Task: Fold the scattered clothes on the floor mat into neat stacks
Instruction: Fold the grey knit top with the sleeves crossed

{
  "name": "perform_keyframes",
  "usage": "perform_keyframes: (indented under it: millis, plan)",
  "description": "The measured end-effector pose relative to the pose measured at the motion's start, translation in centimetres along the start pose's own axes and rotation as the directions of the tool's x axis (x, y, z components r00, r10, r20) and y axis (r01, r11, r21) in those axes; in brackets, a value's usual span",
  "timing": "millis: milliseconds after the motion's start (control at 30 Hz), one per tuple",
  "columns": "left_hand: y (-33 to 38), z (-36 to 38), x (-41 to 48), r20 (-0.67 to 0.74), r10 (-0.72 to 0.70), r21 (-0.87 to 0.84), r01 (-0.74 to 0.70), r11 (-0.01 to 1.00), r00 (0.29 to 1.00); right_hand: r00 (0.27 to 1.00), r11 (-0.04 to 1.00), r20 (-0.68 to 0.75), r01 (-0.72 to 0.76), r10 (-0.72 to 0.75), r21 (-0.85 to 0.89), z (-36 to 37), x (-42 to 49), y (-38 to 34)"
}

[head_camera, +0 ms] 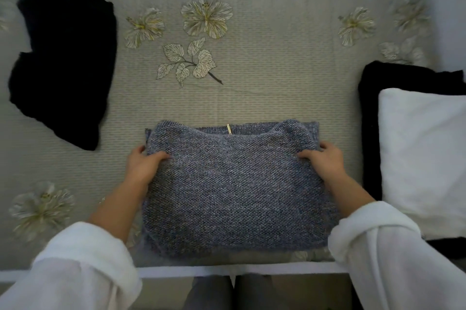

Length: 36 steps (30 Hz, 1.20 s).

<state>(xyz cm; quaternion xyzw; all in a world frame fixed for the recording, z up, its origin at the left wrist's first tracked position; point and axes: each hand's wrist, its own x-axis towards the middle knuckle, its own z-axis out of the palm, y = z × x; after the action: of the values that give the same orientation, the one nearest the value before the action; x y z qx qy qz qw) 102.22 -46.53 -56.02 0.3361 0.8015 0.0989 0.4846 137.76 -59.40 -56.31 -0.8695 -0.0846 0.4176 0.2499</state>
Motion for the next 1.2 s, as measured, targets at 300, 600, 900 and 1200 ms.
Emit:
perform_keyframes:
  millis: [300, 600, 900, 1200]
  plan:
    - [0.0, -4.4, -8.2, 0.136, 0.267, -0.207, -0.236, 0.950, 0.954, 0.986, 0.902, -0.008, 0.157, -0.168, 0.402, -8.1, -13.2, 2.1]
    - [6.6, -3.3, -16.4, 0.246, 0.540, -0.212, -0.499, 0.840, 0.805, 0.951, 0.795, -0.242, 0.294, -0.191, 0.530, -14.2, -24.1, 6.6]
    - [16.5, 3.2, -23.7, 0.299, 0.760, -0.214, -0.735, 0.643, 0.577, 0.877, 0.676, -0.448, 0.437, -0.175, 0.593, -20.6, -27.2, 9.8]
    - [22.5, 16.3, -30.0, 0.361, 0.778, -0.289, -0.731, 0.618, 0.515, 0.906, 0.467, -0.420, 0.394, -0.054, 0.791, -25.8, -23.4, 10.9]
